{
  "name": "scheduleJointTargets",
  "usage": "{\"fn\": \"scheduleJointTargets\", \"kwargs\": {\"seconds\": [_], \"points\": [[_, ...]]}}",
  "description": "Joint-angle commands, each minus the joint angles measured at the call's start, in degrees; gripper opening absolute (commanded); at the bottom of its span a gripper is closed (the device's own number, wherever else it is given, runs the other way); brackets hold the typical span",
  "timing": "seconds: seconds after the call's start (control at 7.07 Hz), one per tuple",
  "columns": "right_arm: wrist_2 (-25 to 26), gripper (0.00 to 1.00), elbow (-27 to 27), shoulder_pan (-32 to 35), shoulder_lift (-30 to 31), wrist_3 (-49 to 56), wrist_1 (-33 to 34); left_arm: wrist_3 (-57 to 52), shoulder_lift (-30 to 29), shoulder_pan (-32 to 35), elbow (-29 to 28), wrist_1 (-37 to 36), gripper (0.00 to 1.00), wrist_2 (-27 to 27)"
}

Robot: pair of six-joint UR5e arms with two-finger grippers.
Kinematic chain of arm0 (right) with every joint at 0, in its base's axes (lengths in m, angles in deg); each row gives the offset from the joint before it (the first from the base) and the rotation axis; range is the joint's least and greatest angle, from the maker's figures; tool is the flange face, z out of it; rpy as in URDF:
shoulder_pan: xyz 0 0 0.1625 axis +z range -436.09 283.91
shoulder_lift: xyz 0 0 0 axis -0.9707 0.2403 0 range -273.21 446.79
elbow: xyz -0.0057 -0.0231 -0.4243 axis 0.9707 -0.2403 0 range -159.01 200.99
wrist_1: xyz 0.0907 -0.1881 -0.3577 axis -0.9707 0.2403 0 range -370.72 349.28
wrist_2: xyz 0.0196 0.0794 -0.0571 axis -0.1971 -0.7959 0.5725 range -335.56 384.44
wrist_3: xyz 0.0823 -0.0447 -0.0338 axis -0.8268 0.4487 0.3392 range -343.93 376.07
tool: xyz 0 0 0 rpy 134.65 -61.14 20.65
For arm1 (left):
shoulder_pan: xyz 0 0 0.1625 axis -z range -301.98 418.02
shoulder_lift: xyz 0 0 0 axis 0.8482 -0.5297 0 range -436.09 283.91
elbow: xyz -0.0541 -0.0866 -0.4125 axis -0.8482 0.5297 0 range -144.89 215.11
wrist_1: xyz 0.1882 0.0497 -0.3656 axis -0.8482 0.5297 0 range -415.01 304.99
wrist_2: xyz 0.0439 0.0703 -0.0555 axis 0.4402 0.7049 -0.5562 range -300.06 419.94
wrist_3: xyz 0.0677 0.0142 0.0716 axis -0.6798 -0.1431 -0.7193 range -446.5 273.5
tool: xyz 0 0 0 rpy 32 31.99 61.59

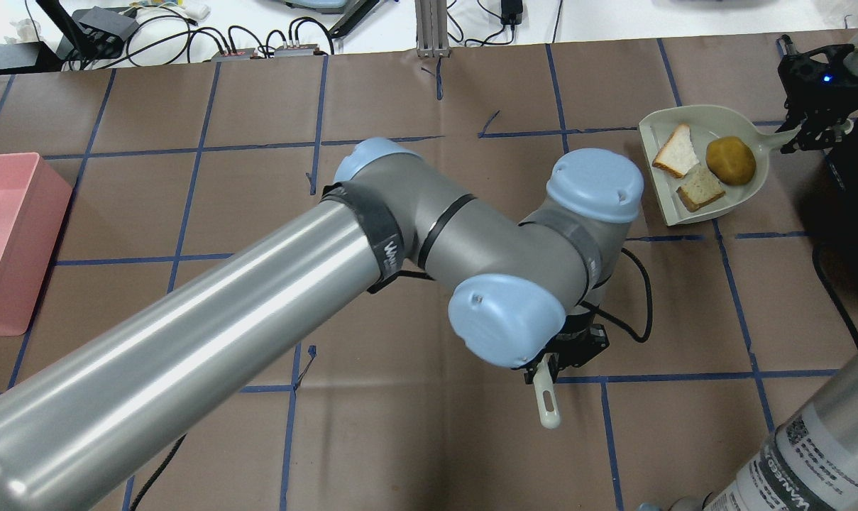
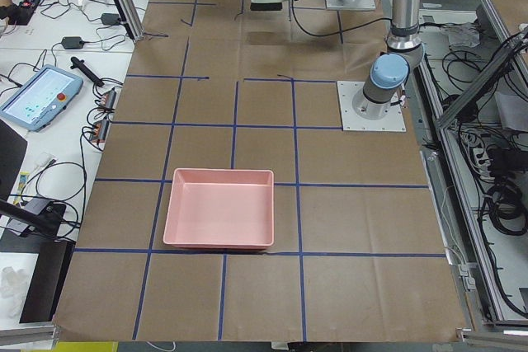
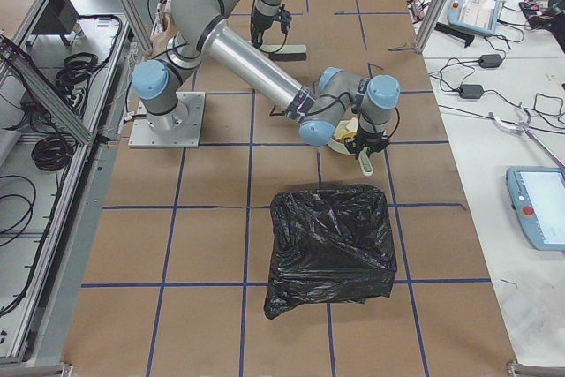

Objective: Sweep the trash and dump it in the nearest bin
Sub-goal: 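Lift the loaded dustpan with the right gripper while the left gripper withdraws the brush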

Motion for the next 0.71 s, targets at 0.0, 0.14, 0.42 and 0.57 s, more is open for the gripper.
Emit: {"fn": "scheduleJointTargets", "kwargs": {"seconds": [0.0,0.14,0.42,0.57], "points": [[-0.99,0.0,-0.03,0.04,3.05,-0.25,-3.34,-1.33,8.43,0.02,14.19,-8.6,0.0,2.52],[-0.99,0.0,0.06,0.04,4.54,-0.25,-3.97,-1.43,11.42,0.36,18.34,-10.54,0.0,2.54],[-1.08,0.0,-0.12,-0.05,7.53,-0.25,-8.35,-1.08,13.73,1.07,24.51,-11.26,0.0,2.63],[-1.17,0.0,-0.29,-0.14,9.11,-0.25,-10.72,-0.64,13.82,1.16,26.27,-12.66,0.0,2.02]]}}
